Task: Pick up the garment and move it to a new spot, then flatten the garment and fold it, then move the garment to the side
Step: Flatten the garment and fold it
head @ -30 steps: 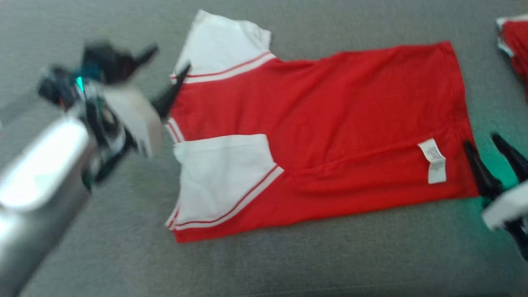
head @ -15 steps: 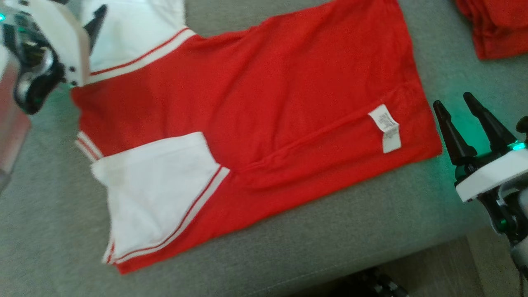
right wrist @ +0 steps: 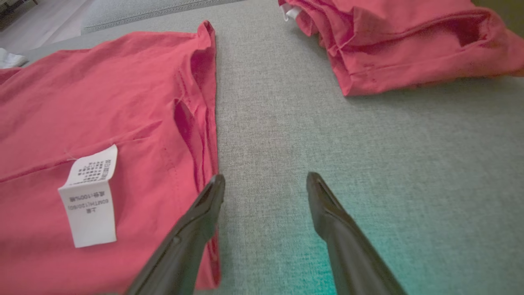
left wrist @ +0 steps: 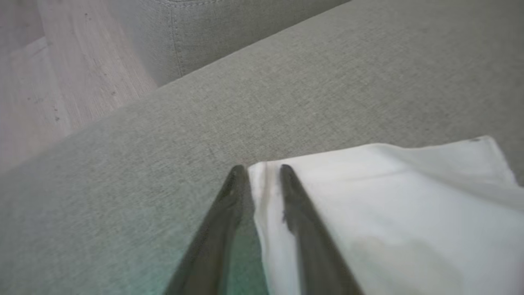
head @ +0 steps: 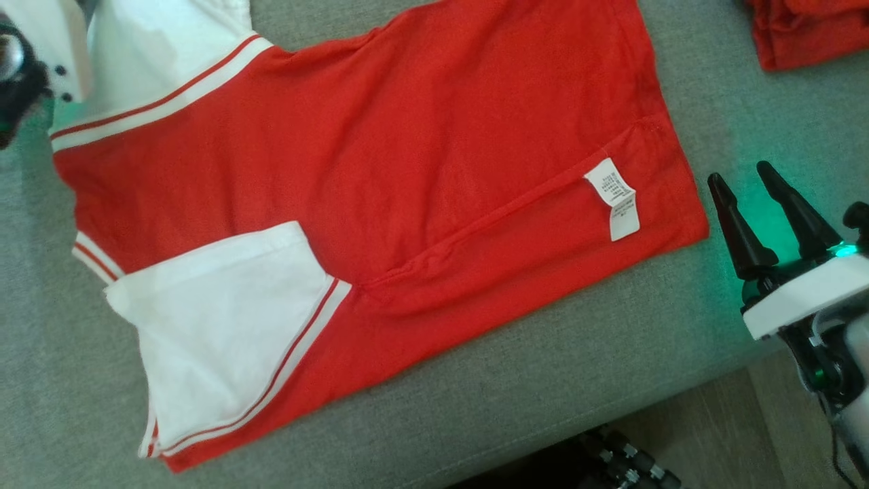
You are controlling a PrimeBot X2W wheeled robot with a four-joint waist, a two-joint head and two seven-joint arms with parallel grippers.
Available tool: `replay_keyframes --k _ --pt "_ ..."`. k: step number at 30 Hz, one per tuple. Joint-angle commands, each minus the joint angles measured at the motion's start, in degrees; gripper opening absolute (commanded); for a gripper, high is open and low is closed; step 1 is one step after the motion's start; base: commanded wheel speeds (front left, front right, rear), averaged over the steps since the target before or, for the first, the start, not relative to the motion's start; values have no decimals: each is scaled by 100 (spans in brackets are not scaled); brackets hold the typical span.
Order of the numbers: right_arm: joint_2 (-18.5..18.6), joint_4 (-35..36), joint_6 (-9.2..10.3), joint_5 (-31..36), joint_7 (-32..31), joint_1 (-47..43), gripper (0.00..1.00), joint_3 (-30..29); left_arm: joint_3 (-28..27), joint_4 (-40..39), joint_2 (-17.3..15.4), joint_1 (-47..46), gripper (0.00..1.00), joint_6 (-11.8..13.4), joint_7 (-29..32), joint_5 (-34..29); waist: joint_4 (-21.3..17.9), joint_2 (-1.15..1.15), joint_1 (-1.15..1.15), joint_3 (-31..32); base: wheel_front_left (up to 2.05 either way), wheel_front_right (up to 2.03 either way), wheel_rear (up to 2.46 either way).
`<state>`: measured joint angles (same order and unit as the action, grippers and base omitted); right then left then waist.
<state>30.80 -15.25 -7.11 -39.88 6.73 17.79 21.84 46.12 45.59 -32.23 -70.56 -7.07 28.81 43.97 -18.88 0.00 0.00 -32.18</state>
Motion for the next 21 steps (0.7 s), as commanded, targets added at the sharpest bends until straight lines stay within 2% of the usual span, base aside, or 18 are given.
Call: replay_keyframes --k 1,7,12,21 --pt "126 103 -37 55 69 -121 100 -14 -144 -13 -191 -53 0 7 91 35 32 0 0 24 0 0 0" --pt "223 192 -37 100 -24 236 100 51 -82 -161 -116 -136 0 -24 -305 53 196 0 0 124 0 0 0" --pt "249 59 -37 64 -504 1151 100 307 8 -233 55 -267 0 -34 -650 30 423 0 0 176 0 0 0" --pt "-190 -1514 -37 232 -1534 3177 100 1123 413 -500 288 -552 0 -40 -960 62 805 0 0 75 0 0 0"
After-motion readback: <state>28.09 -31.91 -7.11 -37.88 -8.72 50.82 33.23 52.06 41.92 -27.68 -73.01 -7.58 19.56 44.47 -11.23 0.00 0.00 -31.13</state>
